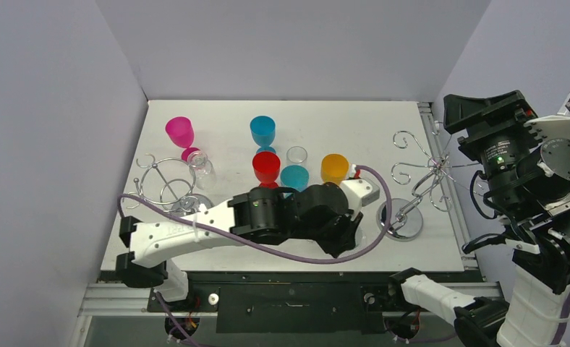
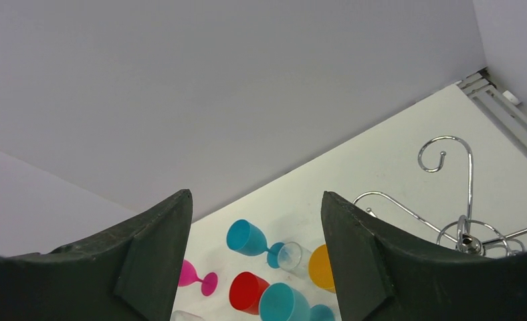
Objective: Take the wine glass off the wine glass rack
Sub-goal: Place the wine glass at the center of the board.
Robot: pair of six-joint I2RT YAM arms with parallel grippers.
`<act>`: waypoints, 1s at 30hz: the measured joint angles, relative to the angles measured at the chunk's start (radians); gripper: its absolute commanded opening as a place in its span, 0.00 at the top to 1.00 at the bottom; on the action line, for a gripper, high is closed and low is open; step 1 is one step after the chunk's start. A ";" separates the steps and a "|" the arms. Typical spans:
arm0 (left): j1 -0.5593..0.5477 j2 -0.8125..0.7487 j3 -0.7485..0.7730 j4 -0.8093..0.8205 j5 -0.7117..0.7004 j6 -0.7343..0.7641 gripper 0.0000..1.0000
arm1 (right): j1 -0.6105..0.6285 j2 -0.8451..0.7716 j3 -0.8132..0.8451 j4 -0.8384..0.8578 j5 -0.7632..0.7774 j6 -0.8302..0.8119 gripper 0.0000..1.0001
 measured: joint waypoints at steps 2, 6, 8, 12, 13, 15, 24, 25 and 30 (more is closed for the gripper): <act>-0.006 0.057 0.021 -0.012 -0.006 0.006 1.00 | 0.000 -0.003 -0.003 -0.008 0.022 -0.007 0.31; -0.011 0.184 0.069 -0.050 -0.024 0.023 1.00 | 0.000 0.002 -0.008 -0.035 0.064 -0.024 0.29; -0.011 0.244 0.095 -0.071 -0.035 0.033 1.00 | -0.002 0.003 -0.014 -0.043 0.082 -0.032 0.29; -0.007 0.348 0.129 -0.091 -0.050 0.051 1.00 | -0.013 0.005 -0.030 -0.057 0.113 -0.044 0.27; -0.005 0.366 0.132 -0.093 -0.050 0.056 1.00 | -0.014 0.005 -0.032 -0.058 0.120 -0.047 0.27; 0.001 0.402 0.133 -0.095 -0.050 0.065 1.00 | -0.019 0.005 -0.034 -0.062 0.130 -0.053 0.27; 0.035 0.519 0.133 -0.080 -0.046 0.096 1.00 | -0.028 0.008 -0.034 -0.080 0.153 -0.060 0.26; 0.038 0.529 0.133 -0.075 -0.044 0.098 1.00 | -0.030 0.010 -0.034 -0.080 0.153 -0.060 0.26; 0.042 0.567 0.124 -0.043 -0.034 0.105 1.00 | -0.032 0.010 -0.034 -0.080 0.152 -0.060 0.26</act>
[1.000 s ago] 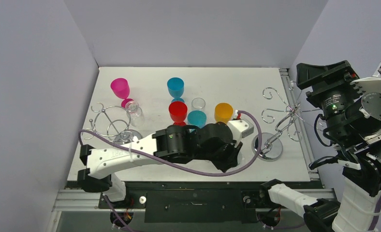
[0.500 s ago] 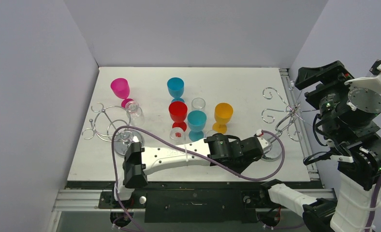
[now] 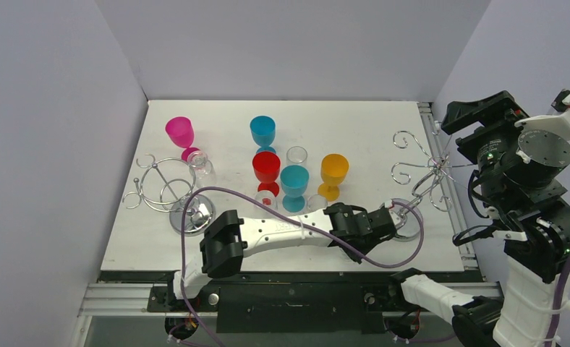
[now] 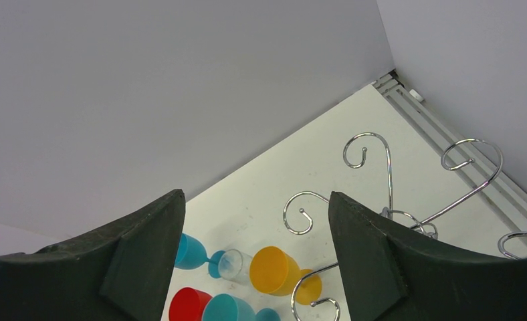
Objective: Take the wine glass off the wine glass rack
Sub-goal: Place the wine glass at the center of the board.
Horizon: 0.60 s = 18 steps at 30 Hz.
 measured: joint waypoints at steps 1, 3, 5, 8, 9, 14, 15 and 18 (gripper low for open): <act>0.001 0.004 -0.006 0.008 0.002 0.001 1.00 | 0.000 0.000 0.000 0.000 0.000 0.000 0.26; 0.005 0.006 -0.022 0.022 0.008 0.002 1.00 | 0.000 0.000 0.000 0.000 -0.002 0.000 0.26; 0.005 0.006 -0.042 0.035 0.013 0.004 1.00 | 0.000 0.000 0.000 0.000 -0.003 0.001 0.26; 0.006 0.009 -0.061 0.047 0.016 0.005 0.98 | 0.000 -0.001 0.000 0.000 -0.009 0.001 0.26; 0.006 0.010 -0.063 0.049 0.016 0.006 0.97 | 0.000 -0.002 -0.001 0.000 -0.011 0.001 0.26; 0.008 0.010 -0.064 0.061 0.015 0.012 0.83 | 0.000 -0.004 -0.002 0.000 -0.013 0.002 0.26; 0.009 0.010 -0.064 0.063 0.015 0.013 0.81 | 0.000 -0.004 -0.002 0.000 -0.015 0.002 0.26; 0.009 0.010 -0.062 0.069 0.011 0.019 0.70 | 0.000 -0.006 -0.002 0.001 -0.024 0.002 0.26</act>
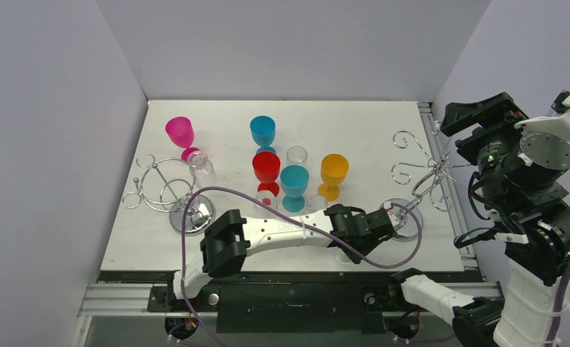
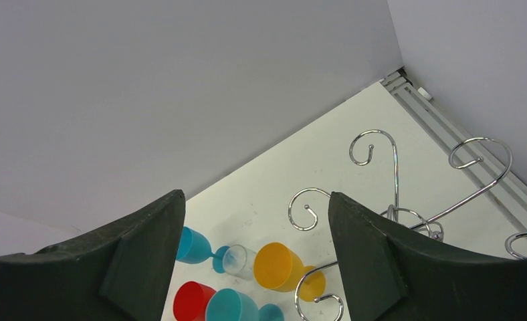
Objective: Take the wine glass off the wine glass rack
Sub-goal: Place the wine glass at the center of the board.
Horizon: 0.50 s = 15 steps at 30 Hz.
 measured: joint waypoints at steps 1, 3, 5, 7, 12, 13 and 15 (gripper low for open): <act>0.000 0.000 0.002 0.000 -0.001 0.000 0.68 | 0.000 -0.001 -0.001 0.000 -0.002 0.000 0.26; 0.000 0.000 0.011 -0.004 -0.004 0.003 0.63 | 0.000 -0.004 -0.007 0.000 -0.005 0.000 0.26; 0.000 0.000 0.026 -0.006 -0.007 0.005 0.60 | 0.000 -0.007 -0.016 0.000 -0.007 0.000 0.26; 0.001 0.000 0.042 -0.008 -0.009 0.008 0.58 | 0.000 -0.009 -0.026 0.001 -0.011 0.002 0.26; 0.001 -0.004 0.064 -0.014 -0.015 0.014 0.54 | 0.000 -0.012 -0.045 0.000 -0.016 0.003 0.26; 0.001 -0.008 0.064 -0.018 -0.015 0.016 0.53 | 0.000 -0.012 -0.045 0.000 -0.018 0.003 0.26; 0.001 -0.021 0.064 -0.027 -0.014 0.018 0.52 | 0.000 -0.012 -0.045 0.000 -0.025 0.003 0.26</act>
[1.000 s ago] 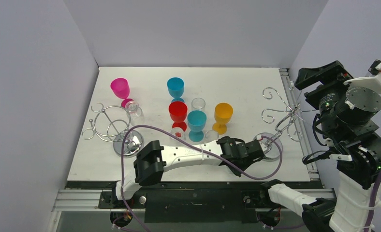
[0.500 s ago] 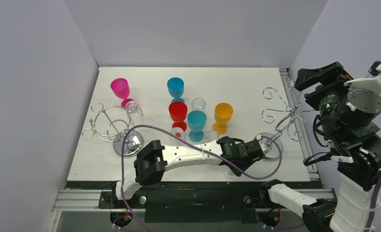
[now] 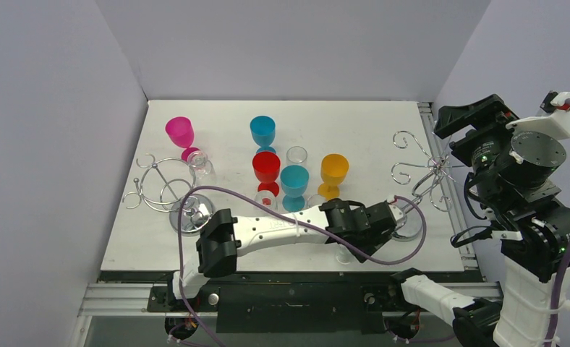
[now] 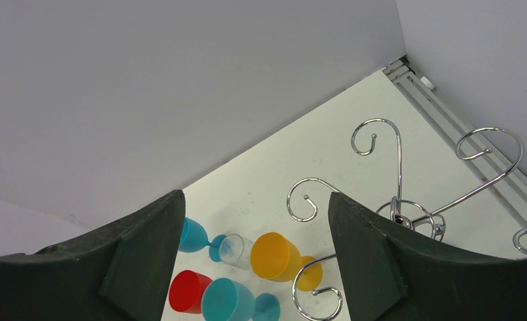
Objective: Take the wine glass off the wine glass rack
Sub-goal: Place the wine glass at the center of the board, then pick up the wine glass from the wine rack.
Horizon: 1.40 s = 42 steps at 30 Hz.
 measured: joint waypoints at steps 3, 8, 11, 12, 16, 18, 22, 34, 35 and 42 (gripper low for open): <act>0.000 -0.040 0.000 -0.016 0.000 0.000 0.49 | 0.000 0.000 0.000 0.000 -0.009 0.000 0.26; 0.000 -0.154 0.000 -0.052 -0.012 -0.002 0.47 | 0.000 0.000 0.000 0.000 -0.035 0.003 0.26; 0.003 -0.234 0.007 -0.078 -0.036 -0.017 0.44 | 0.000 0.000 -0.002 0.001 -0.061 0.009 0.27; 0.005 -0.261 0.010 -0.088 -0.047 -0.025 0.43 | 0.000 0.000 -0.003 0.002 -0.071 0.013 0.27; 0.038 -0.368 0.011 -0.133 -0.105 -0.074 0.40 | 0.000 0.001 -0.024 0.021 -0.119 0.030 0.27; 0.074 -0.420 0.011 -0.164 -0.141 -0.106 0.40 | 0.000 0.005 -0.041 0.035 -0.147 0.037 0.27; 0.196 -0.549 -0.036 -0.197 -0.209 -0.172 0.40 | 0.000 0.023 -0.098 0.084 -0.229 0.065 0.27; 0.708 -0.951 -0.206 -0.221 -0.320 -0.251 0.36 | 0.283 0.245 -0.259 0.311 -0.364 0.193 0.29; 0.735 -0.969 -0.206 -0.220 -0.324 -0.250 0.36 | 0.307 0.268 -0.269 0.329 -0.366 0.205 0.29; 0.800 -1.051 -0.185 -0.219 -0.340 -0.234 0.35 | 0.496 0.539 -0.211 0.443 -0.432 0.290 0.31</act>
